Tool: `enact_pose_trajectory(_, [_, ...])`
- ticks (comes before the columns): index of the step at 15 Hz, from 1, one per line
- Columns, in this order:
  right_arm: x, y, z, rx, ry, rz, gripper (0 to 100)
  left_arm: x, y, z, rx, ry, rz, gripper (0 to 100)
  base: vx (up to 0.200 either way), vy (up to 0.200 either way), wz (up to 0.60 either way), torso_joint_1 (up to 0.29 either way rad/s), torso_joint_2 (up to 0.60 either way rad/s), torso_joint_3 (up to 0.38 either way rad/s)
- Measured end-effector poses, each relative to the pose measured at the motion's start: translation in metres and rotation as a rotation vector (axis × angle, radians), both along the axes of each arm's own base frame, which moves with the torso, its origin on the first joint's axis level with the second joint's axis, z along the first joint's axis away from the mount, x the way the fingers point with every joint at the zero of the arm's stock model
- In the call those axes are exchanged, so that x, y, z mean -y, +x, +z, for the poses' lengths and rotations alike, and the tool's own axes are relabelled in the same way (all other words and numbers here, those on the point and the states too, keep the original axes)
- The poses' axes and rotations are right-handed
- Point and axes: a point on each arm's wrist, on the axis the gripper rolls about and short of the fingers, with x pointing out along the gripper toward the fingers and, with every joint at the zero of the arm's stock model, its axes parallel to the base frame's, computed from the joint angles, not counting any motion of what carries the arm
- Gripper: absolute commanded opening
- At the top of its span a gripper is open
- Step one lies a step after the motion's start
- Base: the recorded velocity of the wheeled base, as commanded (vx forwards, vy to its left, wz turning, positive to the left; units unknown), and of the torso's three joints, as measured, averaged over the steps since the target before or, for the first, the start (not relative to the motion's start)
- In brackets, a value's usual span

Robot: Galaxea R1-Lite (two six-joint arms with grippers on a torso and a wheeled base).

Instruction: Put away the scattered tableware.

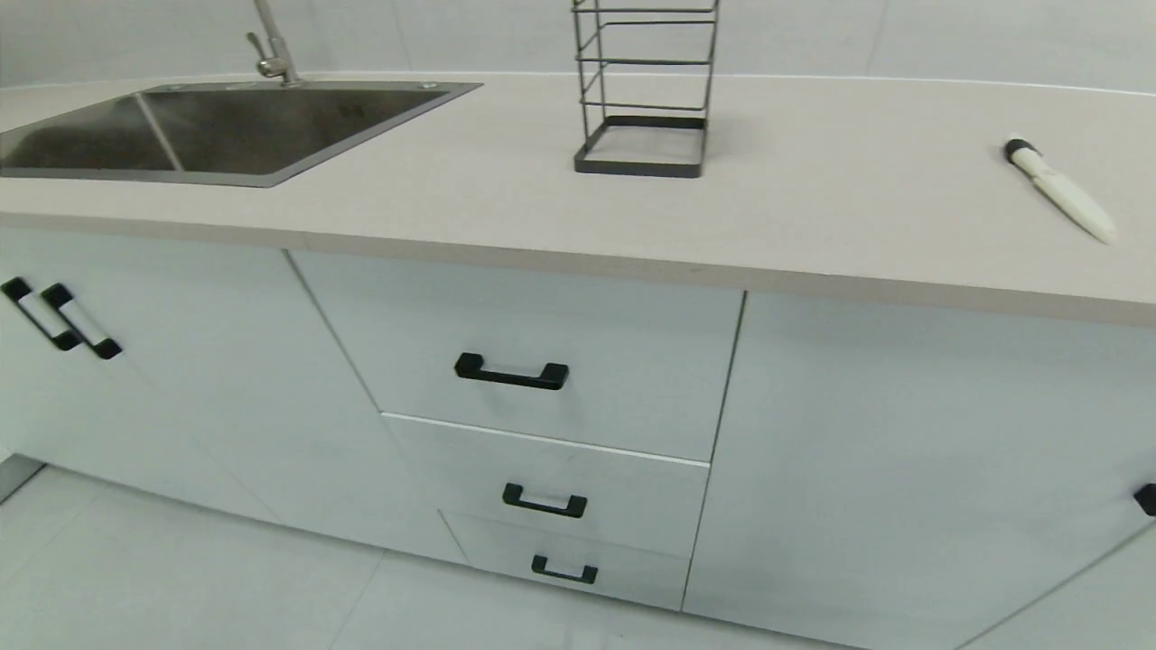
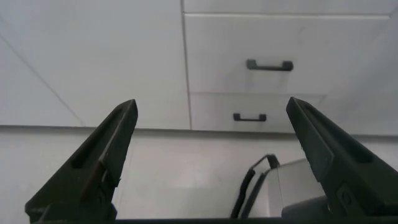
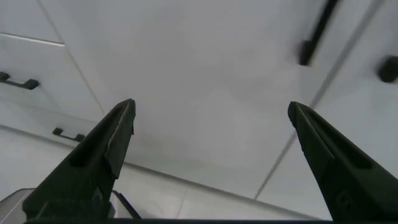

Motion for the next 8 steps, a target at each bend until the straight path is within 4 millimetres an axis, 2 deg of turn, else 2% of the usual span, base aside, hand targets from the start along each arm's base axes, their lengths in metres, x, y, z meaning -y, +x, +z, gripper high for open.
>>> enact_pose_trajectory(6, [0.000, 0.000, 0.000, 0.000, 0.003, -0.002, 100, -0.001, -0.017, -0.011, 0.147, 0.071, 0.175, 100, 0.000, 0.000, 0.00, 0.000, 0.00, 0.000])
enact_pose_trajectory(8, [0.000, 0.000, 0.000, 0.000, 0.003, -0.002, 100, -0.001, -0.019, -0.012, 0.164, 0.062, 0.168, 100, 0.000, 0.000, 0.00, 0.000, 0.00, 0.000])
